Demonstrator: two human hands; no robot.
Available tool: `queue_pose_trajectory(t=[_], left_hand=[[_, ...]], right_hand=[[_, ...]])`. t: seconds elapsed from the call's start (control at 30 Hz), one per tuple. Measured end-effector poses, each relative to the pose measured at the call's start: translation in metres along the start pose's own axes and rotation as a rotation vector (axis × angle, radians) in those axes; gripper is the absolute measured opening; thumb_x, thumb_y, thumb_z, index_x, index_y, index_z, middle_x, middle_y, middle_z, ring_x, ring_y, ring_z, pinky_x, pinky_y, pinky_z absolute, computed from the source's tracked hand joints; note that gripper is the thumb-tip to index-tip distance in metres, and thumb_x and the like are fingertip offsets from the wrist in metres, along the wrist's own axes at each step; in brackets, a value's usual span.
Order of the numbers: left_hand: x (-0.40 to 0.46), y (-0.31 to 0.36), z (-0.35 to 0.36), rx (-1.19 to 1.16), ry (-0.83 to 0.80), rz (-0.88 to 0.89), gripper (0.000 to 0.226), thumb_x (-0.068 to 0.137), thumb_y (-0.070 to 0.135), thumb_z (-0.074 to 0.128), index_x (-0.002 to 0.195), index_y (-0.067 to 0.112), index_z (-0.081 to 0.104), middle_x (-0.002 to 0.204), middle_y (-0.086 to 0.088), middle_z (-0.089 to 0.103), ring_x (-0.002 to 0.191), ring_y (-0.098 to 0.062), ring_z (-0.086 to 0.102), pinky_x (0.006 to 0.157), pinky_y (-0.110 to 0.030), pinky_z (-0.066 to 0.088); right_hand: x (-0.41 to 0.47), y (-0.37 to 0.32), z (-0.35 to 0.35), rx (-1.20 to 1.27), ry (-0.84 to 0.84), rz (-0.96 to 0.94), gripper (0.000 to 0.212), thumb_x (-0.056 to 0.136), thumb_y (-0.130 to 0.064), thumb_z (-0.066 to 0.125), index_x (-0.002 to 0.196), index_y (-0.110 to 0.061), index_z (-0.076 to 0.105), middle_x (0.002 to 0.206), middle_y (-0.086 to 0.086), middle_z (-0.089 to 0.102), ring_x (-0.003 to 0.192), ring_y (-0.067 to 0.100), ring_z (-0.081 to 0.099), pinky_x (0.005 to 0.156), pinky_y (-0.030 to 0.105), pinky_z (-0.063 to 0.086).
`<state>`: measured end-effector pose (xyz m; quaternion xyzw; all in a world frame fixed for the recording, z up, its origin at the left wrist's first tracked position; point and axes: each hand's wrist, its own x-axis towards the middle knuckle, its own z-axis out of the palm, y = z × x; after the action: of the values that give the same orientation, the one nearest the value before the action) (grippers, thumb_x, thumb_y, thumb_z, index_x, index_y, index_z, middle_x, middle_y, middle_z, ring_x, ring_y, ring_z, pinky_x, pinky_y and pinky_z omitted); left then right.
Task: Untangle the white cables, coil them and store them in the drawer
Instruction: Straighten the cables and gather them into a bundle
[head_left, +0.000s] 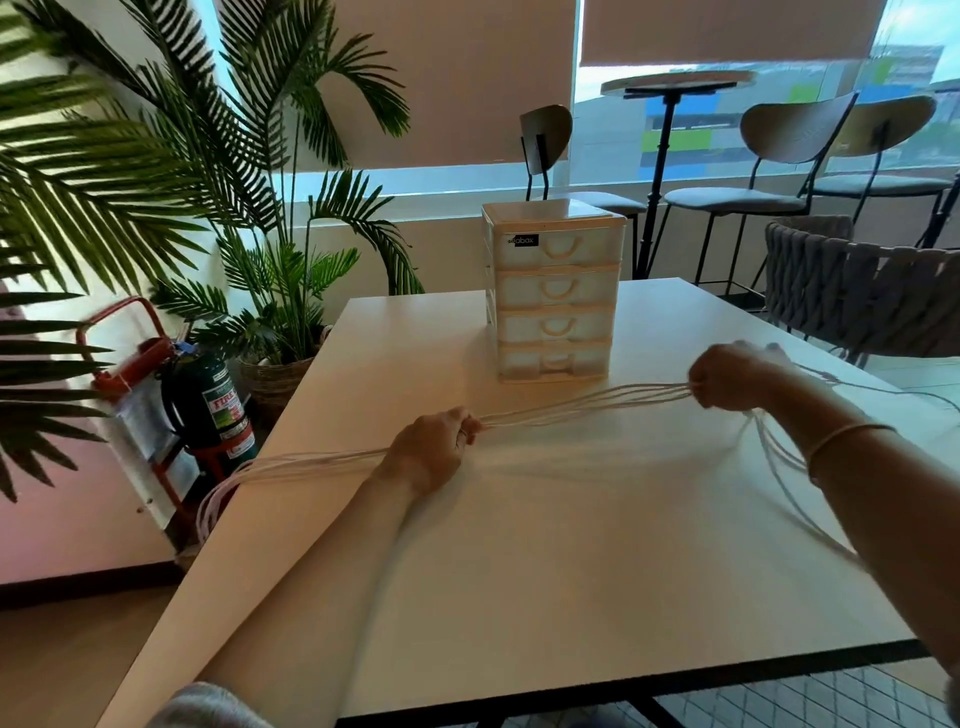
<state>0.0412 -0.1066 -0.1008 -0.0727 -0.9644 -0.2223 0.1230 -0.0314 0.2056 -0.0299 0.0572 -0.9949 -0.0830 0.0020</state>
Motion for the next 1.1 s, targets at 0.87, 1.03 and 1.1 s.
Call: queue_pose_trajectory(t=[0.87, 1.03, 1.1], left_hand=[[-0.004, -0.002, 0.002, -0.003, -0.026, -0.028, 0.022, 0.098, 0.025, 0.038, 0.098, 0.013, 0.057, 0.104, -0.015, 0.065, 0.097, -0.036, 0.058, 0.078, -0.036, 0.043], [-0.004, -0.010, -0.001, -0.104, 0.035, -0.042, 0.020, 0.097, 0.023, 0.041, 0.096, 0.013, 0.059, 0.101, -0.006, 0.068, 0.096, -0.030, 0.061, 0.080, -0.034, 0.045], [-0.003, -0.012, -0.002, -0.125, 0.039, -0.056, 0.022, 0.098, 0.024, 0.042, 0.098, 0.012, 0.059, 0.102, -0.007, 0.068, 0.096, -0.029, 0.060, 0.078, -0.032, 0.043]], right_hand=[[-0.020, -0.162, -0.004, 0.732, -0.254, -0.386, 0.014, 0.090, -0.010, 0.055, 0.096, -0.005, 0.067, 0.074, -0.001, 0.065, 0.061, 0.007, 0.059, 0.057, 0.019, 0.049], [-0.020, -0.158, -0.001, 0.778, -0.399, -0.360, 0.025, 0.096, -0.026, 0.045, 0.096, -0.012, 0.066, 0.069, -0.004, 0.060, 0.059, 0.010, 0.046, 0.061, 0.021, 0.036], [-0.021, -0.157, 0.005, 0.885, -0.356, -0.370, 0.031, 0.098, -0.029, 0.039, 0.087, -0.017, 0.065, 0.064, -0.002, 0.050, 0.057, 0.010, 0.038, 0.059, 0.021, 0.031]])
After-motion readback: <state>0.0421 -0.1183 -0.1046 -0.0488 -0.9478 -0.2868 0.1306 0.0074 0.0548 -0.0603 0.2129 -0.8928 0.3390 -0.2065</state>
